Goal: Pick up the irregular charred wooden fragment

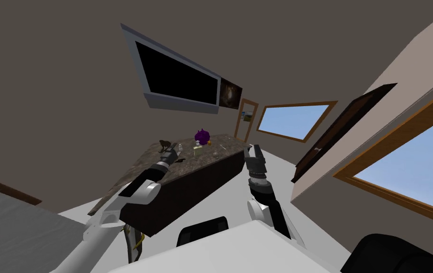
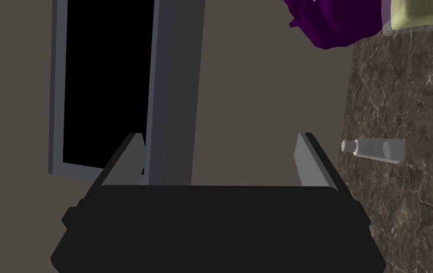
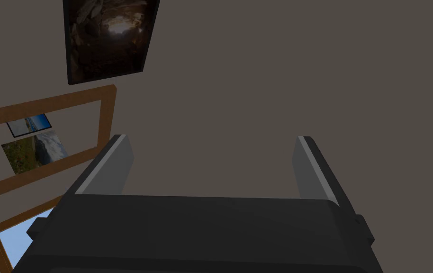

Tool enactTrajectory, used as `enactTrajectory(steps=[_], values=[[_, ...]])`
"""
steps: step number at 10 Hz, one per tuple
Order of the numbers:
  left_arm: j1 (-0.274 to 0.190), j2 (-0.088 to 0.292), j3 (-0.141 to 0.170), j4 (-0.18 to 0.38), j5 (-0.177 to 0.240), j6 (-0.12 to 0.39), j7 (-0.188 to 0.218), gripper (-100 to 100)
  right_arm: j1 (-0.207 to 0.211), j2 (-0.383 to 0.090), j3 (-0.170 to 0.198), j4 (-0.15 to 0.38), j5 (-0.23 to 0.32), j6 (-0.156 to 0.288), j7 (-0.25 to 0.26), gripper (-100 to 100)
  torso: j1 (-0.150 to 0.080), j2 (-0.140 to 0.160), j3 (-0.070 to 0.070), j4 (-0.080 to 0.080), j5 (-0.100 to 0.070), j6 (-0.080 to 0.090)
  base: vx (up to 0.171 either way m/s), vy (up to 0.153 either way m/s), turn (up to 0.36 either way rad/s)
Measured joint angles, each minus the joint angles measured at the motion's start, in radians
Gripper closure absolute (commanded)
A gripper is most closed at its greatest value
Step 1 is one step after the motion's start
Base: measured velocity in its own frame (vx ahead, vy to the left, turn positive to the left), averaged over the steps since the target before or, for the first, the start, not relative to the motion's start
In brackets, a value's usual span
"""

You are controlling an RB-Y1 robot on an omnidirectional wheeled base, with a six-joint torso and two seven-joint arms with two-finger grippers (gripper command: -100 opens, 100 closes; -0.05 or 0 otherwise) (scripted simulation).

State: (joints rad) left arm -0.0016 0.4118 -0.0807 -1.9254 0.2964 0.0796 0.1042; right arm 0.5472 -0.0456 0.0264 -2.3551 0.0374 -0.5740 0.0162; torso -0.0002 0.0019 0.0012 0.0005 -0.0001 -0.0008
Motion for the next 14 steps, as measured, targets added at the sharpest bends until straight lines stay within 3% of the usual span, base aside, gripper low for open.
enactTrajectory(steps=[4,5,12,14], values=[[-0.088,0.052,-0.002,0.092,0.048,0.11,0.023,-100,0.0,0.0,0.0,0.0,0.0,0.0,0.0,0,0.0,0.0,0.0,0.0,0.0,0.0,-0.018,-0.018,-0.082],[-0.092,0.049,-0.002,0.094,0.047,0.132,0.023,-100,0.0,0.0,0.0,0.0,0.0,0.0,0.0,0,0.001,-0.001,-0.001,0.0,0.0,0.0,-0.007,-0.02,-0.159],[-0.207,0.132,0.001,0.231,0.126,0.31,0.056,-100,0.0,0.0,0.0,0.0,0.0,0.0,0.0,0,0.001,-0.001,-0.001,0.0,0.0,0.0,-0.005,-0.013,-0.079],[-0.233,0.14,0.003,0.262,0.135,0.355,0.063,-100,0.0,0.0,0.0,0.0,0.0,0.0,0.0,0,0.001,-0.002,-0.001,0.0,0.0,0.0,0.002,-0.012,-0.105]])
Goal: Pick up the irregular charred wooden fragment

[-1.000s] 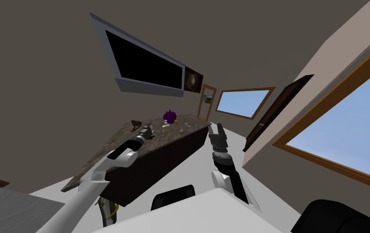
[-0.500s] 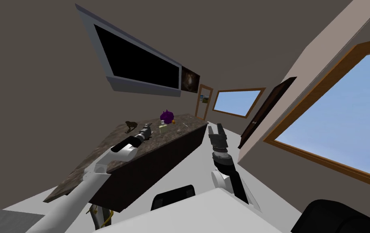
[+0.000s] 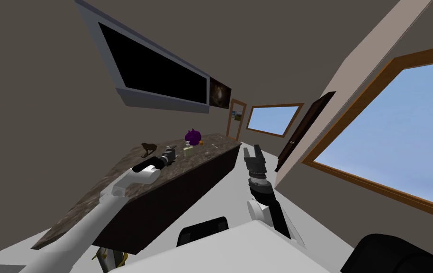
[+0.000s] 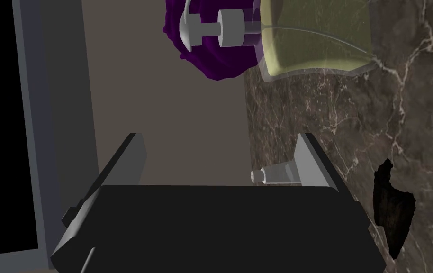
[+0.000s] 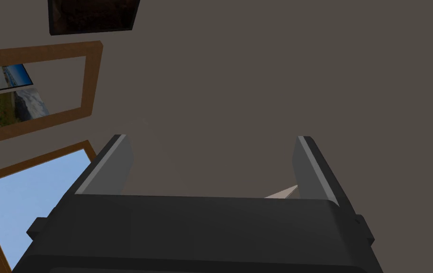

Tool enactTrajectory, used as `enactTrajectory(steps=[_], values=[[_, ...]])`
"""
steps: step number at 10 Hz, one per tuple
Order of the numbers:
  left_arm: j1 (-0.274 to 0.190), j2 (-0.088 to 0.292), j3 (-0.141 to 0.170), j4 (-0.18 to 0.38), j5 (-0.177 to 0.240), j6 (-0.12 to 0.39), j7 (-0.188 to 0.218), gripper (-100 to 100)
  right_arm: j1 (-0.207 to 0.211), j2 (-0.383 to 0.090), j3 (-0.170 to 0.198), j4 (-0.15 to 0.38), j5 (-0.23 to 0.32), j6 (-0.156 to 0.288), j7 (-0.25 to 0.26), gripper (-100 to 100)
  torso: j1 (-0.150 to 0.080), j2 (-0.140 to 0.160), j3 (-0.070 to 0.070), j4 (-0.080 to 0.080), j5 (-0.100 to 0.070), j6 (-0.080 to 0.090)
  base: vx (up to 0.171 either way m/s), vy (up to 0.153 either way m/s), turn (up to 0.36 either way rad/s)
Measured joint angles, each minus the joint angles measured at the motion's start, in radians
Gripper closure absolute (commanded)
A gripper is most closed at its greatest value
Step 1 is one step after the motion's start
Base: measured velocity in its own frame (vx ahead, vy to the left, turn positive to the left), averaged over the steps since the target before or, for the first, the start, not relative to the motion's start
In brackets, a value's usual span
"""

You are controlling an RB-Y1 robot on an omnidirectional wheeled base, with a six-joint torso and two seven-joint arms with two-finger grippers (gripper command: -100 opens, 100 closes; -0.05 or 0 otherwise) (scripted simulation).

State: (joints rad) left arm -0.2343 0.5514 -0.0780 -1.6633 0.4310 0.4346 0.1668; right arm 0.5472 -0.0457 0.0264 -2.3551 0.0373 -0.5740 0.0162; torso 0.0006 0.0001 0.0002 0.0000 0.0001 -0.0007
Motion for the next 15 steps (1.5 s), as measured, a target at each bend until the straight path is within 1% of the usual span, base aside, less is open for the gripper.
enactTrajectory(steps=[1,2,3,5,6,7,8,9,10,11,12,13,14,15], values=[[-0.011,0.011,0.001,0.015,0.011,0.026,0.004,-100,0.0,0.0,0.0,0.0,0.0,0.0,0.0,0,0.0,0.0,0.0,0.0,0.0,-0.001,0.0,0.0,0.0],[-0.015,0.013,0.003,0.017,0.013,0.048,0.007,-100,0.0,0.0,0.0,0.0,0.0,0.0,0.0,0,0.0,0.0,0.0,0.0,0.0,-0.001,0.005,-0.011,-0.168],[-0.039,0.03,0.004,0.05,0.029,0.073,0.012,-100,0.0,0.0,0.0,0.0,0.0,0.0,0.0,0,0.0,0.0,0.0,0.0,0.0,0.0,0.008,-0.005,-0.077],[-0.045,0.037,0.008,0.057,0.034,0.124,0.02,-100,0.0,0.0,0.0,0.0,0.0,0.0,0.0,0,0.001,0.0,0.0,0.0,0.0,-0.001,0.008,-0.005,-0.045],[-0.07,0.049,0.01,0.082,0.046,0.154,0.026,-100,0.0,0.0,0.0,0.0,0.0,0.0,0.0,0,0.0,0.0,0.0,0.0,0.0,0.0,0.013,-0.003,-0.091],[-0.082,0.055,0.01,0.106,0.053,0.184,0.03,-100,0.0,0.0,0.0,0.0,0.0,0.0,0.0,0,0.001,-0.001,0.0,0.0,0.0,-0.001,0.018,-0.001,-0.123],[-0.107,0.071,0.011,0.14,0.071,0.211,0.035,-100,0.0,0.0,0.0,0.0,0.0,0.0,0.0,0,0.001,-0.001,-0.001,0.0,0.0,0.0,0.02,0.001,-0.068],[-0.118,0.08,0.013,0.163,0.08,0.24,0.04,-100,0.0,0.0,0.0,0.0,0.0,0.0,0.0,0,0.001,-0.001,-0.001,0.0,0.0,-0.001,0.011,-0.001,0.008],[-0.12,0.077,0.013,0.17,0.075,0.264,0.044,-100,0.0,0.0,0.0,0.0,0.0,0.0,0.0,0,0.001,0.0,0.0,0.0,0.0,-0.001,0.019,-0.004,-0.134],[-0.135,0.093,0.015,0.199,0.094,0.289,0.048,-100,0.0,0.0,0.0,0.0,0.0,0.0,0.0,0,0.001,-0.001,0.0,0.0,0.0,0.0,0.021,0.004,-0.067],[-0.146,0.101,0.016,0.224,0.105,0.313,0.049,-100,0.0,0.0,0.0,0.0,0.0,0.0,0.0,0,0.001,-0.001,-0.001,0.0,0.0,-0.001,0.01,0.004,0.016],[-0.149,0.104,0.017,0.23,0.108,0.333,0.05,-100,0.0,0.0,0.0,0.0,0.0,0.0,0.0,0,0.001,0.0,0.0,0.0,0.0,-0.001,0.019,0.006,-0.096],[-0.17,0.117,0.019,0.258,0.119,0.362,0.057,-100,0.0,0.0,0.0,0.0,0.0,0.0,0.0,0,0.001,-0.001,0.0,0.0,0.0,0.0,0.025,0.007,-0.089],[-0.178,0.122,0.02,0.282,0.128,0.387,0.06,-100,0.0,0.0,0.0,0.0,0.0,0.0,0.0,0,0.001,-0.001,-0.001,0.0,0.0,-0.001,0.013,0.003,0.008]])
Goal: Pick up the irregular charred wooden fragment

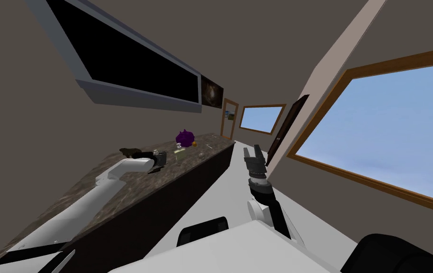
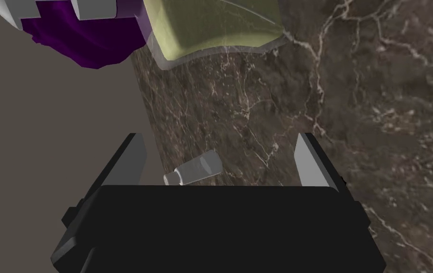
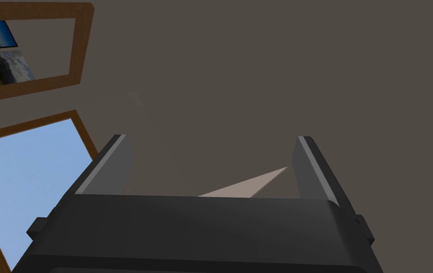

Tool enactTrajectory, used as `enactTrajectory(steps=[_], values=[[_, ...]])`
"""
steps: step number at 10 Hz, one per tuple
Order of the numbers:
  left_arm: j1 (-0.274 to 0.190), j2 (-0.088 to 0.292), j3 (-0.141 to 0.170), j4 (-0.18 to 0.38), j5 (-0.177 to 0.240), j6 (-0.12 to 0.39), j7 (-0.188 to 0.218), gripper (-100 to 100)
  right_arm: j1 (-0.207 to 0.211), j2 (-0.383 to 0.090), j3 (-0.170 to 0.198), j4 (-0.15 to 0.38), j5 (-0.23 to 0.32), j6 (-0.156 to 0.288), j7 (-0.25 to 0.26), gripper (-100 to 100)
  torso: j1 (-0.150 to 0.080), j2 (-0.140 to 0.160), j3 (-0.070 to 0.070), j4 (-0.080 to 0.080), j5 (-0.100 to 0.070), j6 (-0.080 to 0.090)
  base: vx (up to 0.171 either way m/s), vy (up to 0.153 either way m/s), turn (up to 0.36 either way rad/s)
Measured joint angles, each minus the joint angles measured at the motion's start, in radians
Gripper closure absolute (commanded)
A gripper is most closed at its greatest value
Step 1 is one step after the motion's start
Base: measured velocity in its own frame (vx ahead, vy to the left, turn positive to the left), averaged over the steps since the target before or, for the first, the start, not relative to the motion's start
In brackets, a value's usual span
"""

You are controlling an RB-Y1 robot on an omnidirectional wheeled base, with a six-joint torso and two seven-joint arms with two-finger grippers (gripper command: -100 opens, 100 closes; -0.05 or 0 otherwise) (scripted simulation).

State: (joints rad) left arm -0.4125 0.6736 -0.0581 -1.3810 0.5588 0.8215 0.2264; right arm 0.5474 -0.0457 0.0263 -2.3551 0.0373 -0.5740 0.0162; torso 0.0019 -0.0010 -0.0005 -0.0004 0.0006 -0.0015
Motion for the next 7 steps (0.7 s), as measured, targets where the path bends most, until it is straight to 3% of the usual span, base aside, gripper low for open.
enactTrajectory(steps=[2,7], values=[[-0.012,0.015,0.006,0.012,0.01,0.056,0.015,-100,0.0,0.0,0.0,0.0,0.0,0.0,0.0,0,0.0,0.0,0.0,0.0,0.0,0.0,0.026,0.006,-0.082],[-0.059,0.052,0.014,0.143,0.06,0.178,0.023,-100,0.0,0.0,0.0,0.0,0.0,0.0,0.0,0,0.0,0.0,0.0,0.0,0.0,0.0,0.031,0.014,-0.057]])
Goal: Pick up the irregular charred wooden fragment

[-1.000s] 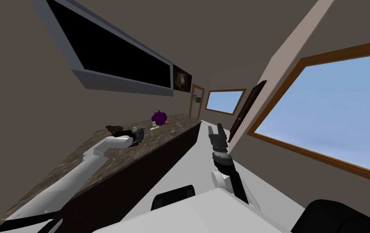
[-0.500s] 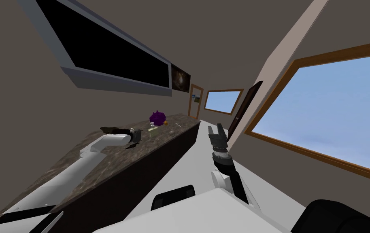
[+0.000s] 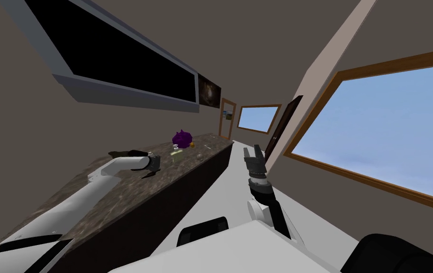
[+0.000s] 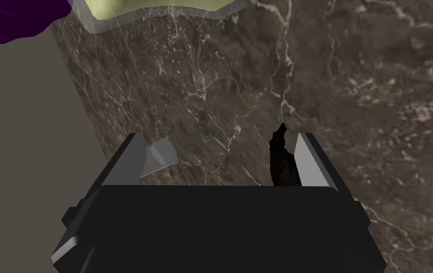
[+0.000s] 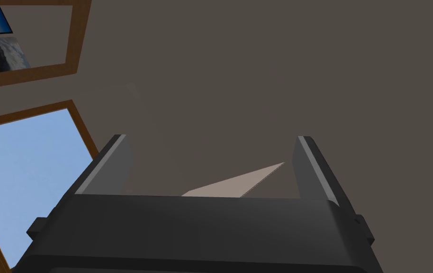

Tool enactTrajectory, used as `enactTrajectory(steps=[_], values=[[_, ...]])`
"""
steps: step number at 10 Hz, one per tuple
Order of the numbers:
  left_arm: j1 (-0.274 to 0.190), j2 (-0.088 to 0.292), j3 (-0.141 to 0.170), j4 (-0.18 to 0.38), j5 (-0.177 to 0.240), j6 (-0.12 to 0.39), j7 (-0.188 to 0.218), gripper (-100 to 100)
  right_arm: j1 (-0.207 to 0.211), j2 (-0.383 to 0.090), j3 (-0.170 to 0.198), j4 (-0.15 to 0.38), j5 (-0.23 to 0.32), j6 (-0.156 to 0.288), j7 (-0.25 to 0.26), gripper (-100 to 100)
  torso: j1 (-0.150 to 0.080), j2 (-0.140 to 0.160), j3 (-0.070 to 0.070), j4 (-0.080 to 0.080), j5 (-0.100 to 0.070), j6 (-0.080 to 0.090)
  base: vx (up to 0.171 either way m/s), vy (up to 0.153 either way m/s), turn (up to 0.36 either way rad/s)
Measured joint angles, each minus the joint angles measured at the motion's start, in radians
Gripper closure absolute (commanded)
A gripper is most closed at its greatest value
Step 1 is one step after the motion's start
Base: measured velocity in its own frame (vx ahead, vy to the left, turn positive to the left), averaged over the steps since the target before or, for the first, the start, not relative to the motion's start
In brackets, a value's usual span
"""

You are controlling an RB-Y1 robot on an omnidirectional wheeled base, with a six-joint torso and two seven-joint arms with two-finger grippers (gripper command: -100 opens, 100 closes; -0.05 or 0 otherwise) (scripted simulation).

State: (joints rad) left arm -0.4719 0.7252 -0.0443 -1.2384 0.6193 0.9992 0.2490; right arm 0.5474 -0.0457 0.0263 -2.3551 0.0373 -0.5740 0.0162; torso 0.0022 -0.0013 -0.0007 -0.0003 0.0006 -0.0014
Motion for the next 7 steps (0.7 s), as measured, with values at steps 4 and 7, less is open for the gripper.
enactTrajectory(steps=[4,7], values=[[-0.029,0.022,0.006,0.064,0.024,0.103,0.017,-100,0.0,0.0,0.0,0.0,0.0,0.0,0.0,0,0.0,-0.001,0.0,0.0,0.0,0.0,0.035,0.011,-0.054],[-0.05,0.039,0.011,0.122,0.045,0.179,0.026,-100,0.0,0.0,0.0,0.0,0.0,0.0,0.0,0,0.0,0.0,0.0,0.0,0.0,0.0,0.031,0.017,-0.035]])
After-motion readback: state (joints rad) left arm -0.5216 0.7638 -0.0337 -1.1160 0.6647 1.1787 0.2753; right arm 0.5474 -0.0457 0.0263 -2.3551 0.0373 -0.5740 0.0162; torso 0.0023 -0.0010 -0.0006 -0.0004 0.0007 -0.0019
